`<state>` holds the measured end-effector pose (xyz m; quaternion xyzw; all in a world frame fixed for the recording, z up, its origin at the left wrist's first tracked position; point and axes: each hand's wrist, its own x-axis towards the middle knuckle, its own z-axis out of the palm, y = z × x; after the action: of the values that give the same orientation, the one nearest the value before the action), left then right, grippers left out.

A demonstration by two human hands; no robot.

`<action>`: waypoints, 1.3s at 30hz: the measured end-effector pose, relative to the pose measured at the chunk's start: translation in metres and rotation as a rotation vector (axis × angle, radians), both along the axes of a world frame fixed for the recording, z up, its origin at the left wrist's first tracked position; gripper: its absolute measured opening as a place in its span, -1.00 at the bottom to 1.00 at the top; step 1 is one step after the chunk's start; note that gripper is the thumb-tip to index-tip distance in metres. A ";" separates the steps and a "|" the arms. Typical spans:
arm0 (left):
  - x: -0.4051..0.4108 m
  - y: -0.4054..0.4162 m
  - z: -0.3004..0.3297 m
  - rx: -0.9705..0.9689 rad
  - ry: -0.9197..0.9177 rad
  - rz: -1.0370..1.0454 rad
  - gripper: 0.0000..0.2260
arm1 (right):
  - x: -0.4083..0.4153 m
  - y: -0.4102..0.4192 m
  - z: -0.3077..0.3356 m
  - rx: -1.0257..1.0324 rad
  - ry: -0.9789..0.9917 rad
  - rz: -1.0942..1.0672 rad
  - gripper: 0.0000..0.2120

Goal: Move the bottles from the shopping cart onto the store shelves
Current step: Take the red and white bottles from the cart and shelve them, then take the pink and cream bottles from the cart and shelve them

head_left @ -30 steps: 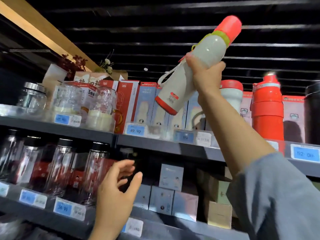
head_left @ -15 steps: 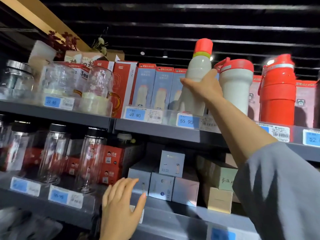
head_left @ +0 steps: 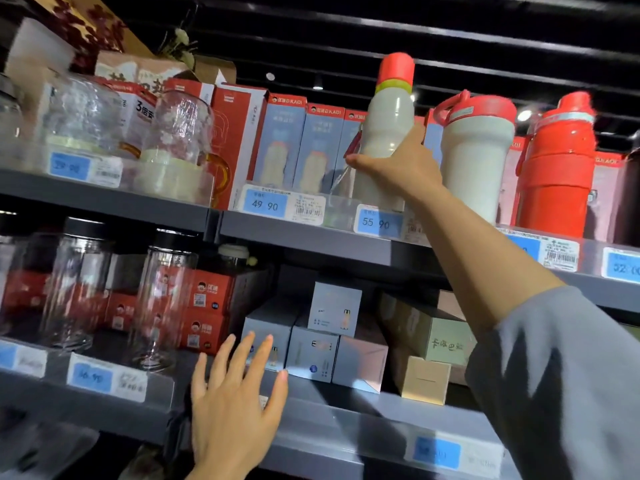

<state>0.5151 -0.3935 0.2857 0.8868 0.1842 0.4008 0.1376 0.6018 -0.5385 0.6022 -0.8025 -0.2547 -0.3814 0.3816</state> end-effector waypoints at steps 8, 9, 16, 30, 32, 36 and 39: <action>0.004 0.002 -0.001 0.075 -0.012 0.031 -0.34 | -0.039 -0.036 -0.029 -0.100 -0.199 -0.091 -0.10; 0.004 0.001 0.000 0.072 -0.029 0.022 -0.33 | -0.049 -0.041 -0.036 -0.115 -0.257 -0.073 -0.15; -0.014 0.006 0.003 0.083 0.038 -0.144 -0.41 | -0.125 -0.063 -0.101 -0.059 -0.169 0.243 -0.67; -0.222 -0.059 -0.126 -0.371 0.018 -0.242 -0.80 | -0.217 -0.082 -0.311 -0.316 0.696 0.876 -0.88; -0.270 -0.068 -0.159 -0.400 0.033 -0.177 -0.77 | -0.231 -0.077 -0.350 -0.300 0.839 0.922 -0.89; -0.363 -0.079 -0.216 -0.522 0.181 -0.022 -0.91 | -0.279 -0.068 -0.436 -0.353 1.183 0.960 -0.90; -0.428 -0.083 -0.252 -0.560 0.279 0.119 -0.91 | -0.315 -0.070 -0.491 -0.399 1.401 0.960 -0.91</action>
<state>0.0871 -0.4765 0.0342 0.8487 0.3558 0.2165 0.3260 0.2865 -0.6086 0.1111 -0.7101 -0.3341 0.4535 0.4224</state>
